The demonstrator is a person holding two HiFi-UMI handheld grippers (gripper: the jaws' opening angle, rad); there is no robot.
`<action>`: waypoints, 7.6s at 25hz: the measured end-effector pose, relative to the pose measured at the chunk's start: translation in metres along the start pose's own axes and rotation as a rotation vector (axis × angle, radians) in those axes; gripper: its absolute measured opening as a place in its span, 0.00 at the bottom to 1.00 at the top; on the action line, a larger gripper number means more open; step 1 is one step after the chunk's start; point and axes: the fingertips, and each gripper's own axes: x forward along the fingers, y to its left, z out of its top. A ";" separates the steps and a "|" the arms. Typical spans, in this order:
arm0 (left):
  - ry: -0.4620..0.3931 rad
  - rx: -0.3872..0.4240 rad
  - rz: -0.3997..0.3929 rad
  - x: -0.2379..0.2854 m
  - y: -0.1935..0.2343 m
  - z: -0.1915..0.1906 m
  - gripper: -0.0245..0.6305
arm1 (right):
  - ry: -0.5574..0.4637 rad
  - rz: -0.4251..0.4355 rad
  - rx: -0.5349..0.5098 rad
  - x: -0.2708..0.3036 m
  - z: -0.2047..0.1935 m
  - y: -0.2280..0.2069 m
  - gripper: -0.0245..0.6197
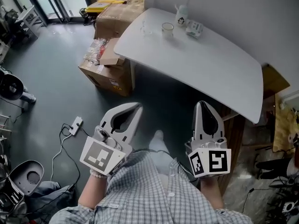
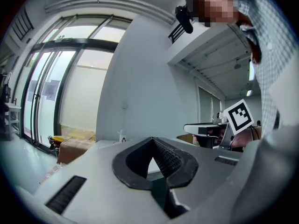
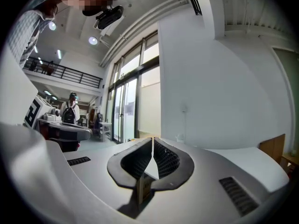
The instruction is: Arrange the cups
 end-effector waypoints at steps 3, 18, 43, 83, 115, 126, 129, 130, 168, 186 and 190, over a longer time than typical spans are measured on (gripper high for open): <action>0.024 0.003 0.017 0.027 0.013 0.002 0.05 | -0.011 0.040 -0.015 0.035 0.006 -0.015 0.08; 0.002 0.021 0.105 0.151 0.046 0.012 0.05 | -0.009 0.143 -0.025 0.147 -0.002 -0.093 0.08; 0.025 0.039 -0.098 0.276 0.172 0.035 0.05 | -0.010 -0.086 -0.142 0.264 0.003 -0.108 0.08; 0.269 0.019 -0.122 0.370 0.393 -0.079 0.05 | 0.382 -0.147 -0.163 0.450 -0.127 -0.095 0.08; 0.534 0.018 -0.092 0.406 0.407 -0.191 0.21 | 0.640 -0.003 -0.206 0.500 -0.250 -0.110 0.19; 0.545 -0.004 -0.048 0.407 0.406 -0.194 0.15 | 0.672 -0.091 -0.081 0.500 -0.250 -0.101 0.15; 0.543 -0.007 -0.034 0.408 0.405 -0.194 0.13 | 0.675 -0.109 -0.023 0.499 -0.250 -0.098 0.15; 0.542 -0.009 -0.030 0.408 0.404 -0.194 0.13 | 0.672 -0.118 -0.007 0.498 -0.250 -0.098 0.15; 0.554 -0.020 -0.065 0.405 0.397 -0.202 0.12 | 0.688 -0.119 -0.055 0.502 -0.261 -0.062 0.15; 0.535 -0.042 -0.125 0.397 0.386 -0.197 0.12 | 0.657 -0.084 -0.048 0.503 -0.255 -0.053 0.16; 0.509 -0.042 -0.094 0.389 0.392 -0.186 0.12 | 0.609 -0.109 -0.041 0.500 -0.240 -0.056 0.17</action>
